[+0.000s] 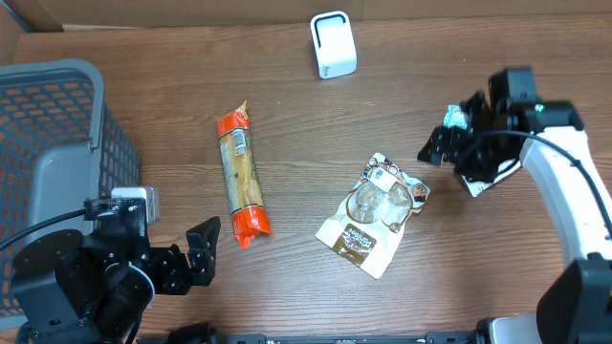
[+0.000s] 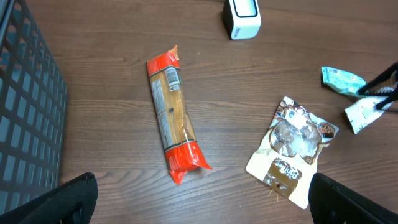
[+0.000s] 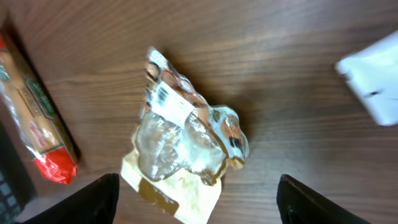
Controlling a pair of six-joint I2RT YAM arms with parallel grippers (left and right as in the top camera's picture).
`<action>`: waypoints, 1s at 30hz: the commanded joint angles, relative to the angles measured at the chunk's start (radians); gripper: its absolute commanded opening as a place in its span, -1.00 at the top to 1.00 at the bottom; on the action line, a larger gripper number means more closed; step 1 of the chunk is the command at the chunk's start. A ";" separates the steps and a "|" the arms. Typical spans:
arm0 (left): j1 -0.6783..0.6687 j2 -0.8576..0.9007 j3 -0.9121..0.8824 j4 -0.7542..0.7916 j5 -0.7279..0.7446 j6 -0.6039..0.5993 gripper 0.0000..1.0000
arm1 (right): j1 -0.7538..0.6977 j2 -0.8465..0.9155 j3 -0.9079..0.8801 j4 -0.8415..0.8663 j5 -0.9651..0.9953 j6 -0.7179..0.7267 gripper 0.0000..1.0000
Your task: Scan the item barcode
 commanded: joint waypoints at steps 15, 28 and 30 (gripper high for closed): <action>0.003 0.000 0.011 0.003 -0.003 0.015 -0.99 | -0.022 0.009 -0.497 0.537 -0.227 0.010 -0.63; 0.003 0.000 0.011 0.003 -0.003 0.015 -0.99 | 0.066 0.016 -0.611 0.858 -0.247 0.077 -0.65; 0.003 0.000 0.011 0.003 -0.003 0.015 -0.99 | 0.086 0.026 -0.611 0.867 -0.222 0.105 -0.64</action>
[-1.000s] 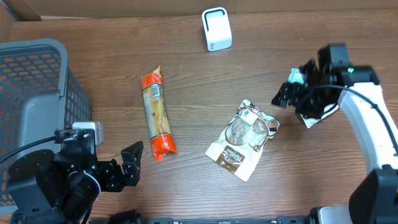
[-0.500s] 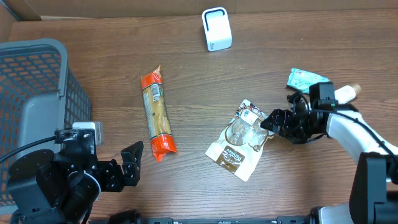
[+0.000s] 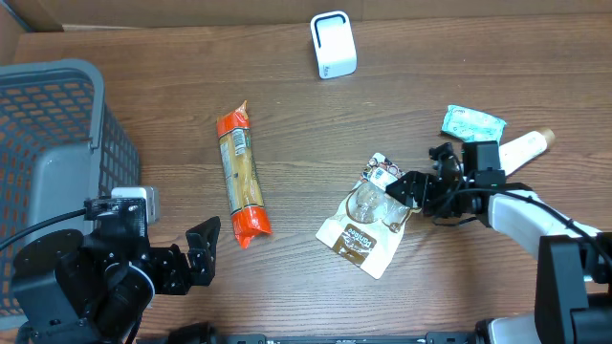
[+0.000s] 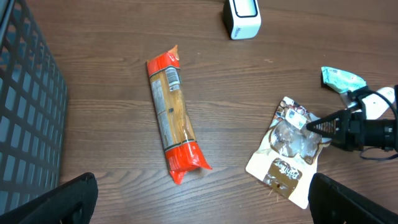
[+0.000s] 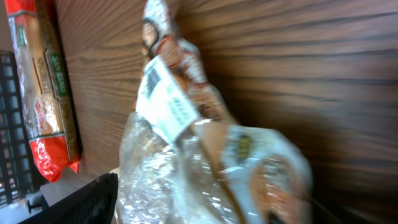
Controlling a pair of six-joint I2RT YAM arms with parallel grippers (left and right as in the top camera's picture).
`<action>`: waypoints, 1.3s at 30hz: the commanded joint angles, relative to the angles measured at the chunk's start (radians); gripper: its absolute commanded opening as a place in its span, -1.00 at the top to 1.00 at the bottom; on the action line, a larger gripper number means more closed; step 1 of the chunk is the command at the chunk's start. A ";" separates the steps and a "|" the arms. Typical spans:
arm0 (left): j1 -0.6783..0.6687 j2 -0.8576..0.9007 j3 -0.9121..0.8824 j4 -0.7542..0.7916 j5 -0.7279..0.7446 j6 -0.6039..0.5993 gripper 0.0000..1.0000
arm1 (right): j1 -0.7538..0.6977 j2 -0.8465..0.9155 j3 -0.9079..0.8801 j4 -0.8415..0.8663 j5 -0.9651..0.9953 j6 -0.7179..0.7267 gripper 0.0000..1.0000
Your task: Scan the item barcode
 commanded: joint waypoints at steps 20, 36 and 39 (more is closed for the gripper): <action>0.003 0.000 0.011 0.003 -0.003 0.015 -0.99 | 0.087 0.021 0.202 0.053 -0.124 0.008 0.93; 0.003 0.000 0.011 0.003 -0.003 0.015 -0.99 | 0.136 0.084 0.211 -0.046 0.042 0.062 0.31; 0.003 0.000 0.011 0.003 -0.003 0.015 -0.99 | 0.136 0.117 0.211 -0.101 0.034 0.159 -0.09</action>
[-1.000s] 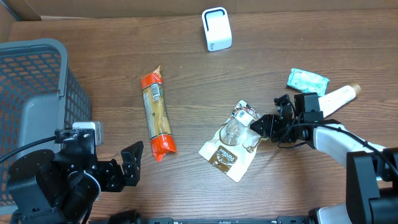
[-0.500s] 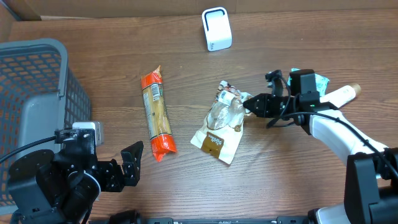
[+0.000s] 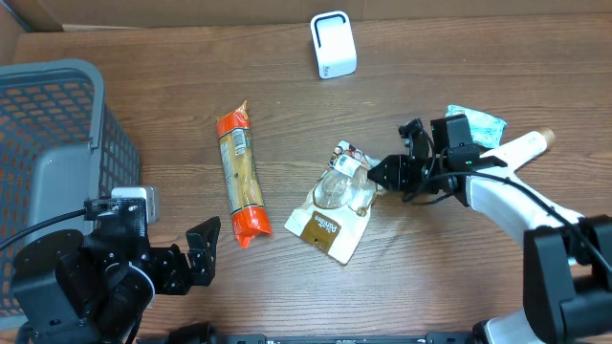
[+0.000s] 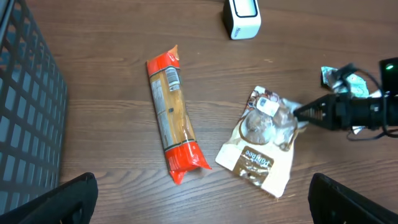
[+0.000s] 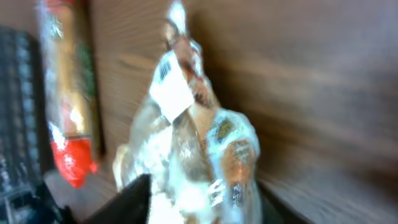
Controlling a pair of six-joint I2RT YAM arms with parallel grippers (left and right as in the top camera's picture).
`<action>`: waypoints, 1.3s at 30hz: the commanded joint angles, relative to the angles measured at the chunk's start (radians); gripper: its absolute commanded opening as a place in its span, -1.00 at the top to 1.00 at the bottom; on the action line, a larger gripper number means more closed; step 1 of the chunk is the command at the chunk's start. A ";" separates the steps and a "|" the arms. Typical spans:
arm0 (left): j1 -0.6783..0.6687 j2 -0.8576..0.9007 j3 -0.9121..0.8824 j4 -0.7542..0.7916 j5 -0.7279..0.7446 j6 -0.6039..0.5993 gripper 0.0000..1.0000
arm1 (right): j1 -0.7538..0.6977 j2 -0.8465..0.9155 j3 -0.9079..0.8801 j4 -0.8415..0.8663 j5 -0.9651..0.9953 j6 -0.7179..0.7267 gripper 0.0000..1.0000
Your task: Scan the item barcode
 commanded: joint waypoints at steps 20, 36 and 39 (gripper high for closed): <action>0.003 0.000 0.011 0.003 -0.003 0.015 -0.99 | 0.150 0.068 -0.049 -0.129 0.024 0.414 -0.40; 0.003 0.000 0.011 0.003 -0.004 0.015 -0.99 | 0.338 0.087 -0.078 0.165 0.294 0.758 0.39; 0.003 0.000 0.011 0.003 -0.004 0.015 -0.99 | 0.337 0.087 -0.078 0.181 0.316 0.744 0.77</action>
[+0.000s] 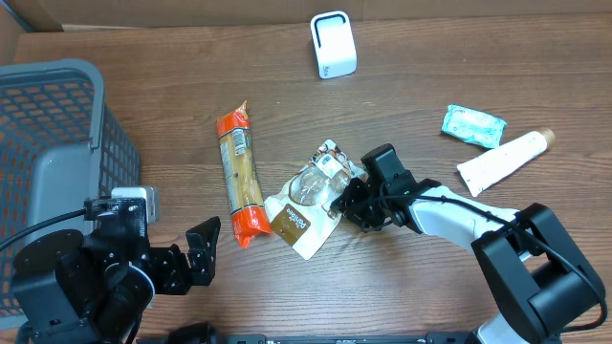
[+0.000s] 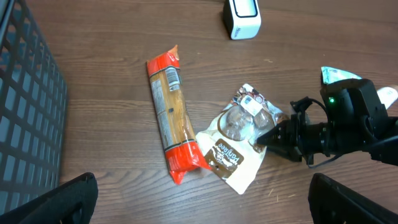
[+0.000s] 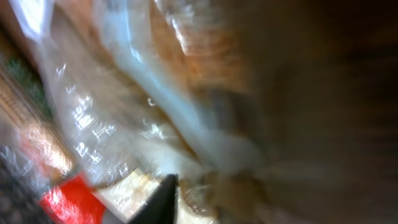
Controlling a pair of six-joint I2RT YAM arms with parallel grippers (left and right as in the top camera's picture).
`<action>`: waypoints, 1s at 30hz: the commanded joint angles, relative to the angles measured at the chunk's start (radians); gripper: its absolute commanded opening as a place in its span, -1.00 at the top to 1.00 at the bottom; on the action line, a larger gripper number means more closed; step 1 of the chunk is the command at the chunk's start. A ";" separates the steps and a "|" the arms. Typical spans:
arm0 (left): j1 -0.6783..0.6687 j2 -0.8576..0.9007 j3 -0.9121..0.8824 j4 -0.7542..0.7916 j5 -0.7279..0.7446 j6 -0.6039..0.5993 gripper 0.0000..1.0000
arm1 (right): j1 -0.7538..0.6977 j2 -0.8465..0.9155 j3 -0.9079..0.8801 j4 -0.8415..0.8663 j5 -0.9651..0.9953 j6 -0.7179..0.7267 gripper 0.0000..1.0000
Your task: Scan the item barcode
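The snack bag (image 1: 308, 197), clear plastic with a brown-and-white label, lies at the table's middle beside the orange pasta pack (image 1: 240, 174). My right gripper (image 1: 347, 203) lies low against the bag's right edge and looks shut on it. In the blurred right wrist view the bag (image 3: 124, 106) fills the frame, and one dark fingertip (image 3: 166, 199) presses into it. The white scanner (image 1: 333, 44) stands at the far edge. My left gripper (image 1: 198, 252) rests open near the front left, nothing between its fingers.
A grey mesh basket (image 1: 53, 143) stands at the left. A teal packet (image 1: 472, 124) and a white tube (image 1: 503, 157) lie at the right. The pasta pack's red end (image 2: 185, 160) nearly touches the bag's label corner.
The snack bag has shifted further left with my right gripper at its right edge, and now lies against the pasta pack. The gripper's fingers have drawn closer together. The left arm has not moved.
My right gripper was open, high at the right near the tube. Then it lay low at the snack bag's right edge. After that the bag stood further left with the gripper, and now further left again, beside the pasta pack.
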 commanded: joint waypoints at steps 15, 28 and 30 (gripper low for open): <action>0.003 0.000 0.011 0.003 -0.004 0.015 -0.99 | -0.044 0.013 0.327 -0.554 0.028 -0.683 0.93; 0.003 0.000 0.011 0.003 -0.004 0.015 -0.99 | 0.013 0.013 0.751 -1.274 0.472 -0.820 0.93; 0.003 0.000 0.011 0.003 -0.004 0.015 -0.99 | 0.025 0.013 0.760 -1.318 0.517 -0.809 0.92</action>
